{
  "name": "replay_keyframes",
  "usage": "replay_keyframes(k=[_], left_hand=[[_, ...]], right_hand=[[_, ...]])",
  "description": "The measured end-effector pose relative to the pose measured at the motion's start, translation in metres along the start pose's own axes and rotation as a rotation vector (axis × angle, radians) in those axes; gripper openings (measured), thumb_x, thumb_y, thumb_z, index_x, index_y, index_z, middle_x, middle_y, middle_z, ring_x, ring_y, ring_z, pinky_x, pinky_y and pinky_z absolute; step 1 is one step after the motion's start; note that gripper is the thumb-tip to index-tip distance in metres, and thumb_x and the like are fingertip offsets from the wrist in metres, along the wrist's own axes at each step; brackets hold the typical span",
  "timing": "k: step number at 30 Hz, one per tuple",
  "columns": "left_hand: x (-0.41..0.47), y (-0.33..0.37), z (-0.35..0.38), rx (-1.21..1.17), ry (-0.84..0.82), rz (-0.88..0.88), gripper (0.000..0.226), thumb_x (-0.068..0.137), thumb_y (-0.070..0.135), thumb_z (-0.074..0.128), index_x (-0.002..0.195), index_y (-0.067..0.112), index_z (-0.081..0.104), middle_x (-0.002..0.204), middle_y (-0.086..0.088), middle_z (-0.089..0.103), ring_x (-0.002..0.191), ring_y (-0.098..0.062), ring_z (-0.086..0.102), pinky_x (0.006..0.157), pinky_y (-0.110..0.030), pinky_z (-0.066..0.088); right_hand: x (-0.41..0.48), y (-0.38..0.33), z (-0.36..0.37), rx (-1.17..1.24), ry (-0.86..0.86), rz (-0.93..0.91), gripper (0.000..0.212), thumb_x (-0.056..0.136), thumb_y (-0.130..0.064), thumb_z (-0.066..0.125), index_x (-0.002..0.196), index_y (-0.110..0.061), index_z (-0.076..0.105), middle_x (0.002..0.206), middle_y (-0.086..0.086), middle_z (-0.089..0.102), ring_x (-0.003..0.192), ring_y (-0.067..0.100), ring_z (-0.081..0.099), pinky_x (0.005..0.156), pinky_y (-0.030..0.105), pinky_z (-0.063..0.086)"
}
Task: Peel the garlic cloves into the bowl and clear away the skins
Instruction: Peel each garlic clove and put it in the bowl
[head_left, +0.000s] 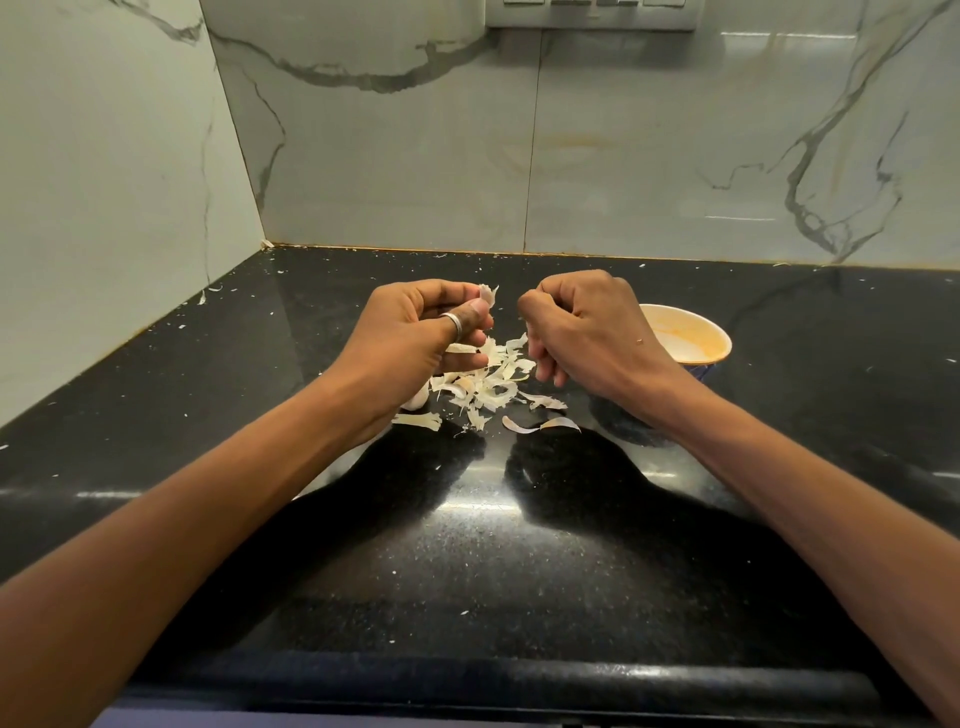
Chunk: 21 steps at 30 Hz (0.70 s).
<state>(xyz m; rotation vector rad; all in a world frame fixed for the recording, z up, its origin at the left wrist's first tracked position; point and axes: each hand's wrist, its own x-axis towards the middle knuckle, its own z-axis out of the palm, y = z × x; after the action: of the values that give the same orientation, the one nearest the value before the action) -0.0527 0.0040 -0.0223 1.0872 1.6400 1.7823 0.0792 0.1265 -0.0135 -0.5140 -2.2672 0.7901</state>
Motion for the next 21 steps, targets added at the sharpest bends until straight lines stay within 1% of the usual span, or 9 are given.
replay_keyframes(k=[2,6,9,11,15,16,19,21], left_hand=[[-0.0001,-0.0003,0.0005,0.007,-0.011,-0.009,0.018,0.095,0.009,0.066,0.112,0.006,0.071,0.085,-0.004,0.072,0.071,-0.005,0.065,0.064,-0.022,0.058],[0.0002,-0.0004,0.0011,0.008,-0.025,-0.013,0.017,0.095,0.008,0.066,0.111,0.006,0.071,0.078,0.002,0.071,0.069,-0.005,0.065,0.063,-0.021,0.058],[-0.0008,-0.0009,0.0023,0.011,-0.037,-0.006,0.018,0.094,0.009,0.066,0.111,0.006,0.071,0.073,0.004,0.069,0.069,-0.005,0.065,0.062,-0.021,0.057],[-0.0011,-0.0008,0.0026,0.01,-0.038,-0.004,0.019,0.094,0.01,0.067,0.112,0.005,0.071,0.076,0.002,0.069,0.069,-0.005,0.065,0.062,-0.02,0.057],[0.0004,-0.0011,0.0009,0.019,-0.028,-0.013,0.021,0.094,0.013,0.068,0.114,0.008,0.071,0.078,0.0,0.069,0.07,-0.004,0.065,0.061,-0.022,0.057],[0.0012,-0.0016,0.0005,0.026,-0.022,-0.013,0.02,0.094,0.013,0.068,0.114,0.009,0.071,0.081,-0.001,0.069,0.071,-0.004,0.065,0.061,-0.023,0.058],[0.0025,-0.0024,-0.0007,0.025,-0.003,-0.012,0.02,0.096,0.015,0.066,0.115,0.011,0.07,0.088,0.001,0.071,0.071,-0.003,0.064,0.061,-0.024,0.057],[0.0028,-0.002,-0.001,0.014,0.018,-0.01,0.02,0.097,0.017,0.065,0.115,0.013,0.07,0.09,0.001,0.071,0.072,-0.002,0.063,0.06,-0.024,0.056]], right_hand=[[0.0007,0.0015,0.001,-0.009,0.026,-0.022,0.036,0.101,-0.022,0.058,0.073,-0.001,0.065,0.062,0.007,0.07,0.049,0.013,0.069,0.05,0.04,0.059],[0.004,0.0034,0.0028,0.156,0.014,-0.027,0.013,0.099,-0.021,0.066,0.095,-0.01,0.071,0.079,0.003,0.073,0.067,0.013,0.074,0.051,0.028,0.057],[0.0055,0.0059,0.0044,0.214,-0.019,-0.049,0.012,0.098,-0.02,0.069,0.1,-0.009,0.073,0.081,0.005,0.074,0.072,0.014,0.074,0.053,0.028,0.056],[0.0064,0.0077,0.0052,0.209,-0.028,-0.068,0.012,0.098,-0.02,0.07,0.1,-0.008,0.073,0.081,0.005,0.074,0.071,0.014,0.074,0.054,0.028,0.056],[0.0072,0.0093,0.0056,0.17,-0.026,-0.07,0.01,0.099,-0.019,0.068,0.096,-0.01,0.07,0.077,0.004,0.074,0.069,0.02,0.073,0.053,0.029,0.056],[0.0068,0.0095,0.0055,0.155,-0.031,-0.066,0.009,0.1,-0.018,0.067,0.096,-0.01,0.069,0.076,0.003,0.073,0.067,0.019,0.073,0.053,0.029,0.056],[0.0046,0.0074,0.0048,0.103,-0.048,-0.058,0.009,0.101,-0.015,0.064,0.095,-0.01,0.069,0.074,0.003,0.073,0.053,0.003,0.064,0.05,0.02,0.051],[0.0033,0.0051,0.004,0.078,-0.055,-0.051,0.01,0.1,-0.015,0.064,0.093,-0.01,0.069,0.073,0.003,0.072,0.049,-0.001,0.061,0.048,0.017,0.048]])
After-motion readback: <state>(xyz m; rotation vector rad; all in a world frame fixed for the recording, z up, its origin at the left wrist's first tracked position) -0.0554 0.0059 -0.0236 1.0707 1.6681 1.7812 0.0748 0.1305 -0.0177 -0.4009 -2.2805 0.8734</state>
